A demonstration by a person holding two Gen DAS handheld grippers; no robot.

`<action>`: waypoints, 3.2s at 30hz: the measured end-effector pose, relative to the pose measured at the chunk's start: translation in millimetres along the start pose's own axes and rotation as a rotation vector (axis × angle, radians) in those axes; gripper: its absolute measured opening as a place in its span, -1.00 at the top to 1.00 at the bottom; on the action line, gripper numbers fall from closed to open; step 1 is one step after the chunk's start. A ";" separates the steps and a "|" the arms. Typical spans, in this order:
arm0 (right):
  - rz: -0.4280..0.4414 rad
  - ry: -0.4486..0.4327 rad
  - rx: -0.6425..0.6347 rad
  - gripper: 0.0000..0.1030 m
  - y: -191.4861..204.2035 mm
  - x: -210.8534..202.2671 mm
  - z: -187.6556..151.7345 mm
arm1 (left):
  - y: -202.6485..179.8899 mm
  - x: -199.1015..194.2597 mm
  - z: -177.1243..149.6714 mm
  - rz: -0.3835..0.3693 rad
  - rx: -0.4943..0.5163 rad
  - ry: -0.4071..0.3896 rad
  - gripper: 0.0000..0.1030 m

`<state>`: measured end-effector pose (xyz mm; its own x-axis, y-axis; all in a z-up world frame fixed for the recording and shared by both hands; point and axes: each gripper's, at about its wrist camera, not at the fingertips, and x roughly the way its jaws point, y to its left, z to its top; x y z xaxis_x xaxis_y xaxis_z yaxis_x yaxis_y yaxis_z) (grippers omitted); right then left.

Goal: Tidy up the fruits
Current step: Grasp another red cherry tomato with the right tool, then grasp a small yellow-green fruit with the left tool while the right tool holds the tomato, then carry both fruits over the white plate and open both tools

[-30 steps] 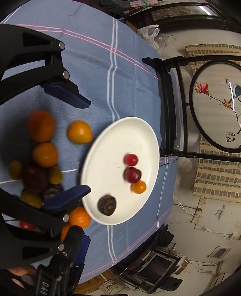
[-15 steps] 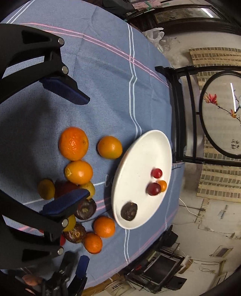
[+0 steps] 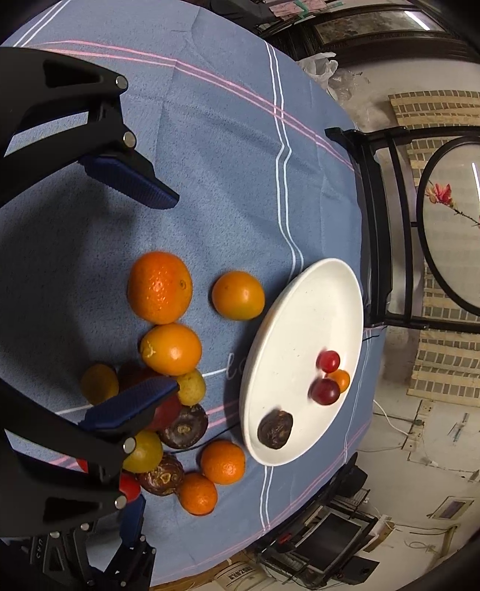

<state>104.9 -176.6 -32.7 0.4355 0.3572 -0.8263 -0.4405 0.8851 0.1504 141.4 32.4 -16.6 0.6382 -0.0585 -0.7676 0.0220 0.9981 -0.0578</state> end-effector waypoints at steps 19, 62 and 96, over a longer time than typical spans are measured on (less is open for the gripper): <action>0.057 -0.018 0.047 0.39 -10.0 0.9 1.9 | -3.6 -9.8 -8.5 -0.085 0.058 0.019 -0.75; 0.018 -0.038 0.009 0.38 -2.6 2.1 0.6 | -51.5 5.2 -36.4 -0.169 0.261 0.069 0.46; -0.014 -0.168 0.117 0.36 -9.7 25.2 123.9 | -28.9 51.6 91.8 -0.111 0.044 0.012 0.46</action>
<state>217.4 -139.2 12.3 0.5702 0.3812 -0.7277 -0.3438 0.9152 0.2100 244.3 2.4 4.1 0.6209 -0.1688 -0.7655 0.1257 0.9853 -0.1153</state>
